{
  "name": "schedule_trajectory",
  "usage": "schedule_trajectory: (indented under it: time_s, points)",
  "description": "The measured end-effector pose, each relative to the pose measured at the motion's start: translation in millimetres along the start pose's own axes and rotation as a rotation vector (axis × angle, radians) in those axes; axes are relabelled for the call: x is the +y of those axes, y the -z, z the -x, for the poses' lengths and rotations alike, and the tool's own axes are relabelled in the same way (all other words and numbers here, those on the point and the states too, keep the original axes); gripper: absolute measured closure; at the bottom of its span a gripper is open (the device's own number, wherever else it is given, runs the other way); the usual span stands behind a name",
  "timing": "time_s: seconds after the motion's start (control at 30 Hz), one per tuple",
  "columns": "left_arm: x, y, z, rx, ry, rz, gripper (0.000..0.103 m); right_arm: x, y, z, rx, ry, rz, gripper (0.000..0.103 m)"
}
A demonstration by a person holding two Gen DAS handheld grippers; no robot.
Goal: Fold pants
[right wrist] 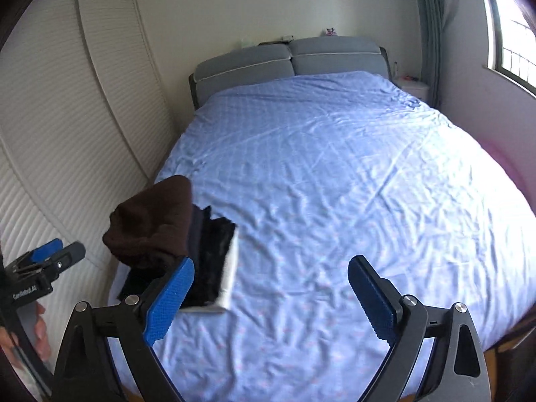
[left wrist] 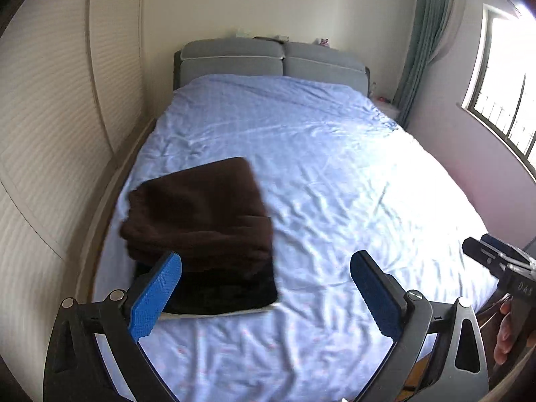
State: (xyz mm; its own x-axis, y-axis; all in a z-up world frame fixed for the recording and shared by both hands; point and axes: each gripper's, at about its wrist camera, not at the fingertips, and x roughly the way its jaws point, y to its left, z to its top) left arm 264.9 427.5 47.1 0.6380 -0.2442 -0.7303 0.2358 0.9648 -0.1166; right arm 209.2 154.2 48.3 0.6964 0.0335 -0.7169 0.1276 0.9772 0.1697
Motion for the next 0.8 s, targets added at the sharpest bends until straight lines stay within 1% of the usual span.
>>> schedule_trajectory:
  time_s: [0.17,0.27,0.37,0.47,0.6,0.8]
  points:
    - [-84.6,17.3,12.2,-0.012,0.013,0.013,0.000,-61.9,5.2,30.7,-0.005,-0.033,0.033,0.009]
    - [-125.4,26.5,18.1,-0.007,0.016,0.020,0.000,-99.9,10.1,49.8,-0.006,-0.052,0.044,0.009]
    - [-166.7,36.0,32.2,-0.018,-0.005,0.006,0.000,-129.5,15.5,64.7,-0.007,-0.068,0.054,0.009]
    - [-196.7,44.3,46.8,-0.042,-0.021,0.007,0.000,-156.3,20.8,80.7,-0.007,-0.088,0.080,0.009]
    - [-236.5,52.4,63.9,-0.064,-0.019,0.009,0.000,-184.5,25.7,103.2,-0.026,-0.082,0.099,0.009]
    - [-274.2,55.3,79.4,-0.084,-0.006,-0.036,0.000,-213.9,28.4,131.6,-0.060,-0.079,0.070,0.009]
